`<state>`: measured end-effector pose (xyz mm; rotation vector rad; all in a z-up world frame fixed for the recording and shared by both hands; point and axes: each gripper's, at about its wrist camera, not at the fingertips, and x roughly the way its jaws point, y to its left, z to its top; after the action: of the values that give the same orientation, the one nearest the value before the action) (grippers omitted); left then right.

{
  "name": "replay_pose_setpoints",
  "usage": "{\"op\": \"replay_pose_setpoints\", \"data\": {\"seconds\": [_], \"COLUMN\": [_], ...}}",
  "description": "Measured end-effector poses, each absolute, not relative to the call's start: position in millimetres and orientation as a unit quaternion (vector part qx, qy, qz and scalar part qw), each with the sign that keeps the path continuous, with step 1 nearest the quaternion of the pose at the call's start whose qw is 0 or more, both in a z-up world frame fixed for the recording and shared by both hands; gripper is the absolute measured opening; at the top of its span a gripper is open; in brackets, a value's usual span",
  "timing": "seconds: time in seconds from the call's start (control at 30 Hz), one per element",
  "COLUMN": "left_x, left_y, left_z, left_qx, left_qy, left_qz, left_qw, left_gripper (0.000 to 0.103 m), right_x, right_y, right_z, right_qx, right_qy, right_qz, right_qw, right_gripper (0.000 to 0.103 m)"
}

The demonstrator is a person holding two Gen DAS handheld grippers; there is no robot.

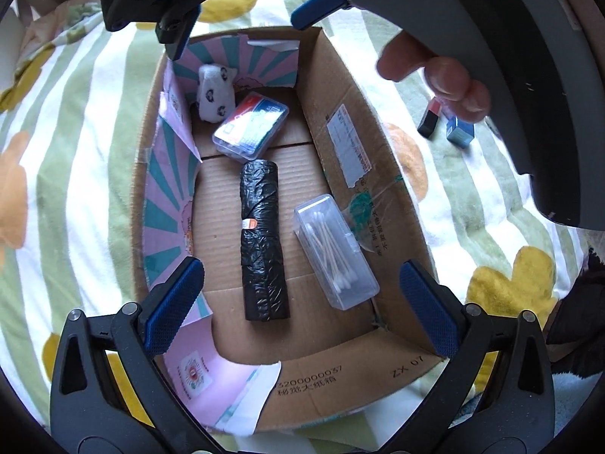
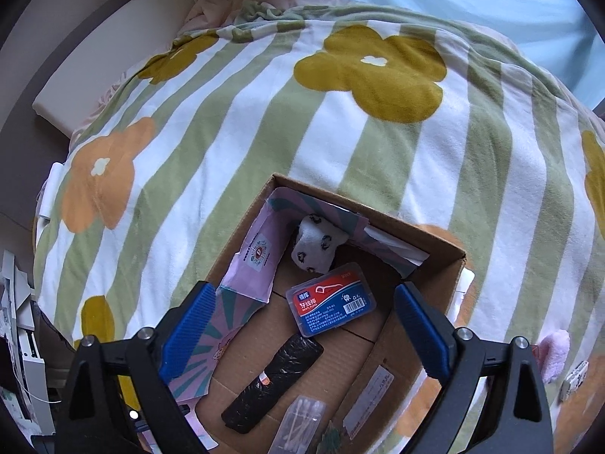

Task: Organize objects
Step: 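Withdraw both open tools from the cardboard box toward the remaining items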

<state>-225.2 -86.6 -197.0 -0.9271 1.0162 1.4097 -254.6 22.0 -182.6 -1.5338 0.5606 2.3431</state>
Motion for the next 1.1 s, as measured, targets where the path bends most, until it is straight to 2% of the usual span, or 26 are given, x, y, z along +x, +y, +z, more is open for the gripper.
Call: {"op": "replay_pose_setpoints", "data": {"seconds": [0.43,1.1], "left_x": [-192,-83], "left_y": [-116,-116], "left_z": [-128,-75], "left_qx": [-0.375,-0.322], "left_qy": [0.416,0.39], "left_qz": [0.62,0.64], "left_qw": [0.55,0.579], "left_gripper": [0.103,0.103], "right_x": [-189,8], "right_y": [-1,41], "right_z": [-111,-54], "right_qx": [-0.507,-0.475], "right_qy": [0.179,0.198], "right_qz": [0.829,0.819], "right_qw": [0.152,0.254], "right_gripper": [0.094,0.094]}}
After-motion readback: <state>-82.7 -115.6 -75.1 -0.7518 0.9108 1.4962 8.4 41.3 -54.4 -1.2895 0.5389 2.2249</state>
